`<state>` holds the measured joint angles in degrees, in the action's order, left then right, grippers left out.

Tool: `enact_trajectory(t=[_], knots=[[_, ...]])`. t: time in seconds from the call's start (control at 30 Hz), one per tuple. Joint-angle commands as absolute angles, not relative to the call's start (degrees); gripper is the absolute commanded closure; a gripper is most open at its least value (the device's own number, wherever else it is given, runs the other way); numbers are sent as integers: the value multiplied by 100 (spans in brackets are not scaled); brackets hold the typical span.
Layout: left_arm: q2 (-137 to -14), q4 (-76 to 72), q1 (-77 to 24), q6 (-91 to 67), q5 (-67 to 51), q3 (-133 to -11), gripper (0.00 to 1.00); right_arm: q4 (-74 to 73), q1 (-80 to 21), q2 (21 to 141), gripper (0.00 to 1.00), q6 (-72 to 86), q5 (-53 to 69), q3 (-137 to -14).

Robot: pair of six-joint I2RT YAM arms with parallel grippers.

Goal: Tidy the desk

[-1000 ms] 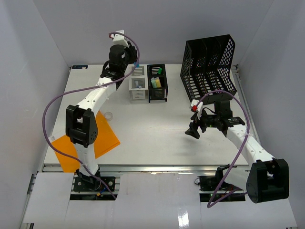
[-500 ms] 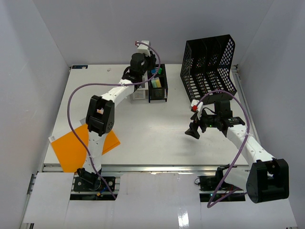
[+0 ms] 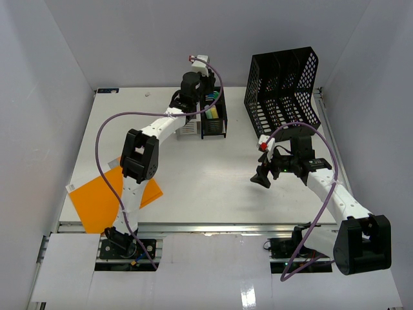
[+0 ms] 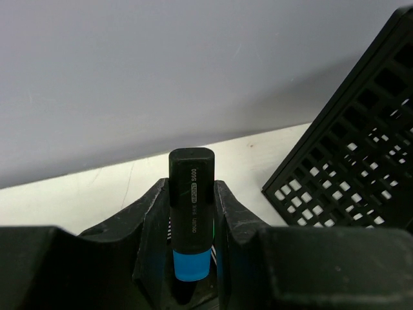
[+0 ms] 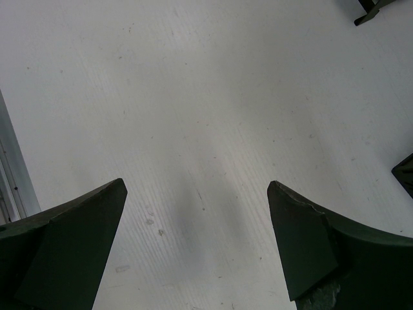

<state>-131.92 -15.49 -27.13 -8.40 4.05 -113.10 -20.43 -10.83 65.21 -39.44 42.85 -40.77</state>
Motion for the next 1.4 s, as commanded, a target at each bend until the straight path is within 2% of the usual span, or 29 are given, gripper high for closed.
enact_trajectory(t=[0.0,0.1,0.23,0.3,0.37,0.53,0.7,0.77,0.93,1.13,1.37], knots=[[-12970,-1528,-2721,-845,438,-11116,60,-1978,-1041,6416,3,-4008,4430,-4201],[-12855,-1474,-2725,-924,370,-11089,47,-1978,-1025,6414,3,-4008,4423,-4201],[-12512,-1355,-2725,-984,247,-11014,35,-1986,-976,6407,3,-3999,4464,-4193],[-12208,-1353,-2725,-1002,264,-10846,29,-1986,-967,6390,3,-4008,4482,-4184],[-11965,-1310,-2725,-996,284,-10718,28,-1984,-947,6404,3,-4011,4491,-4175],[-10764,-974,-2704,-1580,579,-9723,27,-2013,-905,6425,3,-4104,4442,-4163],[-8751,-453,-2487,-2652,508,-7253,30,-2081,-829,6417,3,-4174,4472,-4175],[-7906,-49,-2387,-2923,662,-6709,31,-2083,-819,6408,3,-4182,4489,-4175],[-6482,1230,-2172,-3582,1319,-5291,39,-2064,-790,6416,3,-4148,4447,-4166],[-6428,2037,-1273,-4107,975,-4525,46,-2004,-722,6468,3,-4105,4387,-4132],[-8301,2597,-968,-4109,1061,-5401,47,-1961,-653,6529,3,-4096,4318,-4113]])
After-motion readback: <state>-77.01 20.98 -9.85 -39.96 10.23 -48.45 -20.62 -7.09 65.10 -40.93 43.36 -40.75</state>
